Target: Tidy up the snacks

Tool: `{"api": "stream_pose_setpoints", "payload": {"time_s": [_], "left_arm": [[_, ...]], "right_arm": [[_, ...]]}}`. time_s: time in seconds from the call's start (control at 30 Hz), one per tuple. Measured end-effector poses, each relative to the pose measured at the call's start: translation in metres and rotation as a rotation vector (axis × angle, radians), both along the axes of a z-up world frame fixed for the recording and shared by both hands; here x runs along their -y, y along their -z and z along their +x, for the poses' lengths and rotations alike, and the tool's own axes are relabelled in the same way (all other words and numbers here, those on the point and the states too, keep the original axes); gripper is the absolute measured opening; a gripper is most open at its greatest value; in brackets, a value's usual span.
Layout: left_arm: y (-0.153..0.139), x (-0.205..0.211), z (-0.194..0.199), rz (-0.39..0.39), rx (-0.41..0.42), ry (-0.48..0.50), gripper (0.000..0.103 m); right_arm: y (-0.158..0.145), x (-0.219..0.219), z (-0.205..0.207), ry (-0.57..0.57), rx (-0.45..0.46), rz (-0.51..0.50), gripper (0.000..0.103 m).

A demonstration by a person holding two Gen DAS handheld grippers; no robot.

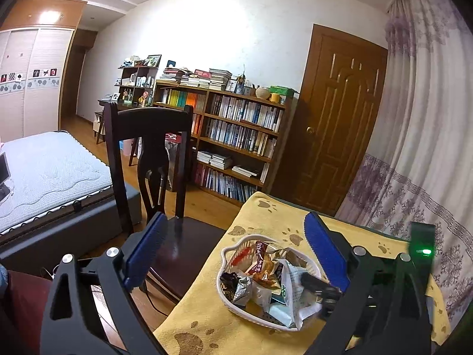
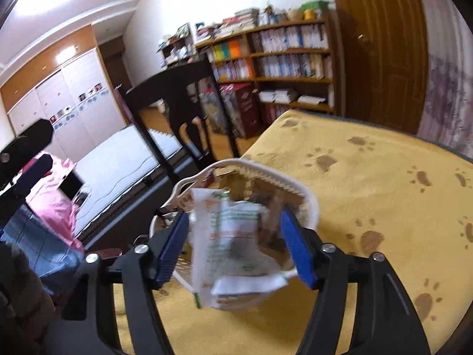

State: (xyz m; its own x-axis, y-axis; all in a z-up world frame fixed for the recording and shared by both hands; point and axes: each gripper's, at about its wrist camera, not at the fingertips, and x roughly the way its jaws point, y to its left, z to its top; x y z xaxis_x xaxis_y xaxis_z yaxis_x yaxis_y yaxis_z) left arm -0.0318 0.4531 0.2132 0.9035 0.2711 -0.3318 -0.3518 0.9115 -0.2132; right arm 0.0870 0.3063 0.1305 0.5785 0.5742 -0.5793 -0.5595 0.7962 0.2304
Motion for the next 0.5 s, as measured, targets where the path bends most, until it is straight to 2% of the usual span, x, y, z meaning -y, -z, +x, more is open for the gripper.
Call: {"api": "stream_pose_setpoints", "payload": {"time_s": [0.03, 0.13, 0.2, 0.3, 0.37, 0.5], "left_arm": [[0.001, 0.0, 0.001, 0.005, -0.005, -0.008, 0.095], [0.002, 0.008, 0.003, 0.051, -0.02, -0.034, 0.098], [0.003, 0.014, 0.004, 0.084, -0.027, -0.047, 0.099], [0.005, 0.022, 0.007, 0.116, -0.041, -0.037, 0.1], [0.006, 0.026, 0.009, 0.13, -0.05, -0.031, 0.1], [0.009, 0.035, 0.01, 0.217, -0.069, -0.049, 0.1]], "right_arm": [[0.0, 0.005, -0.002, 0.018, 0.013, -0.007, 0.068], [0.004, 0.018, -0.009, 0.077, 0.037, -0.052, 0.08], [0.009, 0.025, -0.013, 0.099, 0.033, -0.079, 0.08], [0.015, 0.03, -0.023, 0.09, 0.036, -0.096, 0.082], [0.017, 0.032, -0.031, 0.077, 0.049, -0.114, 0.087], [0.023, 0.032, -0.038, 0.03, 0.034, -0.12, 0.088]]}}
